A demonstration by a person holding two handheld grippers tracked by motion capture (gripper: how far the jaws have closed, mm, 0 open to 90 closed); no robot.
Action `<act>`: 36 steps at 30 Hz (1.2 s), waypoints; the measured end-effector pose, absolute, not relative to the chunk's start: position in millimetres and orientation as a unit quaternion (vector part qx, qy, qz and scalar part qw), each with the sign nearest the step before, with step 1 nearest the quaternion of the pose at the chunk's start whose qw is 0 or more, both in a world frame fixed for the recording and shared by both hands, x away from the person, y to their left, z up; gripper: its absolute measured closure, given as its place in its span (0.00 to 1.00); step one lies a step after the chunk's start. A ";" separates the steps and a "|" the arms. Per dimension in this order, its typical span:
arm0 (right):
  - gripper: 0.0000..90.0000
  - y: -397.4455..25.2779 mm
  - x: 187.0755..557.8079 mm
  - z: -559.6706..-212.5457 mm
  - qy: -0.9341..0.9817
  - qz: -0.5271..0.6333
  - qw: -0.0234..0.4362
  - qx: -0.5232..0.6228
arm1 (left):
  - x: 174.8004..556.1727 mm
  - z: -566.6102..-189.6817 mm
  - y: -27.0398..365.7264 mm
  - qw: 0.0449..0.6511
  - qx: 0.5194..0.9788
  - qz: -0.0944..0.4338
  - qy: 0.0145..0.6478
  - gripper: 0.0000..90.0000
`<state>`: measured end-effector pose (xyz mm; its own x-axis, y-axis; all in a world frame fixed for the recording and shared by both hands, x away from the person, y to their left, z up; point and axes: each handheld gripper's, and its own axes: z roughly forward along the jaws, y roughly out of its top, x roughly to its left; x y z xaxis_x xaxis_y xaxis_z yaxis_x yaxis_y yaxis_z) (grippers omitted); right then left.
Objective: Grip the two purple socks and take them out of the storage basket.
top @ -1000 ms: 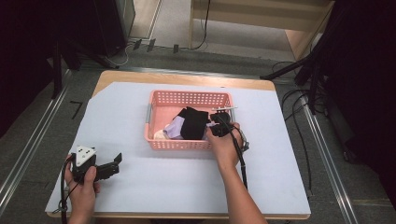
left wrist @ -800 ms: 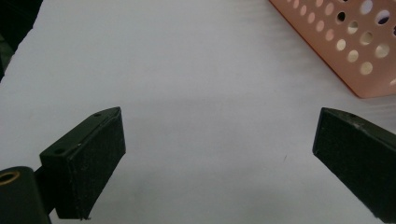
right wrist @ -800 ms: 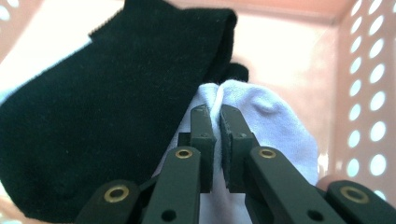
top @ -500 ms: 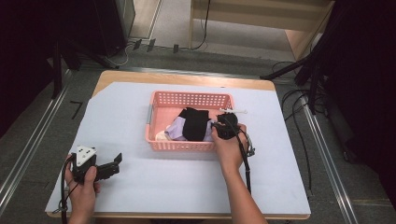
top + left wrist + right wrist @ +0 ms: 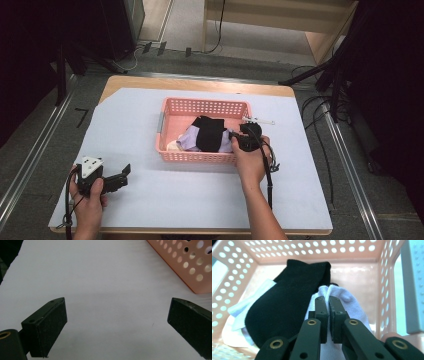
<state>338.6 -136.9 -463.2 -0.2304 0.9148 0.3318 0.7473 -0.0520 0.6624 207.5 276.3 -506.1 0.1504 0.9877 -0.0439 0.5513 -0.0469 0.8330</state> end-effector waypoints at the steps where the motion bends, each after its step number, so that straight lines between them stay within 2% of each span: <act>1: 0.97 -136.4 337.2 -461.2 0.681 0.392 0.113 0.608 | 207.4 -506.1 276.2 0.371 0.661 0.294 0.582 0.03; 5: 0.97 -137.5 333.8 -455.6 0.681 0.416 0.145 0.585 | 207.3 -506.0 276.4 0.371 0.662 0.293 0.582 0.03; 20: 0.97 -149.0 327.6 -436.9 0.638 0.524 0.221 0.520 | 207.3 -506.1 276.3 0.372 0.661 0.294 0.581 0.03; 36: 0.97 -178.1 318.8 -417.1 0.598 0.568 0.264 0.500 | 207.2 -506.2 275.8 0.372 0.661 0.296 0.581 0.03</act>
<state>318.8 -178.1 -417.1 -0.3604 0.8980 0.2524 0.2982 -0.1454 0.9434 207.2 275.8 -506.2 0.1503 0.9878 -0.0413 0.5473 -0.0484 0.8355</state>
